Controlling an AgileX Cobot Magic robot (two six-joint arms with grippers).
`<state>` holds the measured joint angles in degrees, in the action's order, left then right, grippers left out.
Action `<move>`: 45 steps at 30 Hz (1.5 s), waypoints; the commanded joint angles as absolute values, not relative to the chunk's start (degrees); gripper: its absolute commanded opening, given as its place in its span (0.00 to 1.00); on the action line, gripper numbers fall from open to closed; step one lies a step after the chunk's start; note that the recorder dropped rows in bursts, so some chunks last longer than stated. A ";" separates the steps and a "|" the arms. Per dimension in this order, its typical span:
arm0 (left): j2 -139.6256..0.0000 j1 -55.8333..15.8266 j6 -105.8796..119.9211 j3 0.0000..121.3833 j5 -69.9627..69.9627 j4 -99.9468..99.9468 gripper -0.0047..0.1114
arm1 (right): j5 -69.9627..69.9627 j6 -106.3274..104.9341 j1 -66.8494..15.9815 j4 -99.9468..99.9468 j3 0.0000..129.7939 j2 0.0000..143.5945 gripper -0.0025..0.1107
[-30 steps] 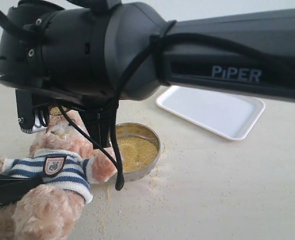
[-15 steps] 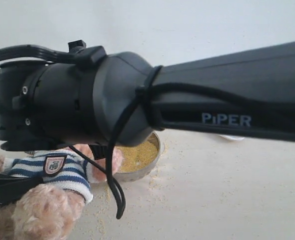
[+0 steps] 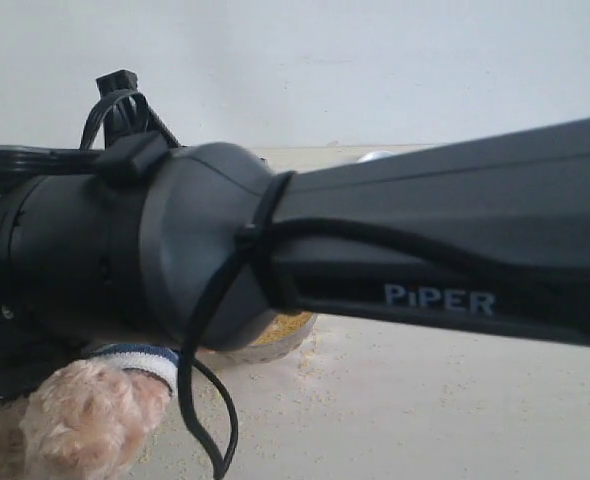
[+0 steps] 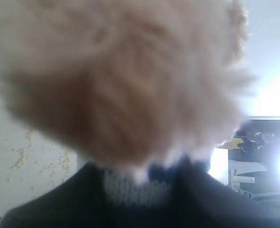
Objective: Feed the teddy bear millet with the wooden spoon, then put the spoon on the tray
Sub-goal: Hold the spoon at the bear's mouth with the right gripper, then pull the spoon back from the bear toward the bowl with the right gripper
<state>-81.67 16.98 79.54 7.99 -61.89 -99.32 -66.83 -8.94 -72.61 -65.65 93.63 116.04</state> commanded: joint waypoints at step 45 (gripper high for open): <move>-81.61 28.95 74.61 16.84 -61.49 -86.98 0.08 | -61.91 -8.16 -45.73 -12.67 70.93 99.62 0.02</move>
<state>-81.77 28.77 74.07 16.99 -60.51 -87.93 -61.65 -8.34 -46.03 -12.55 71.33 100.92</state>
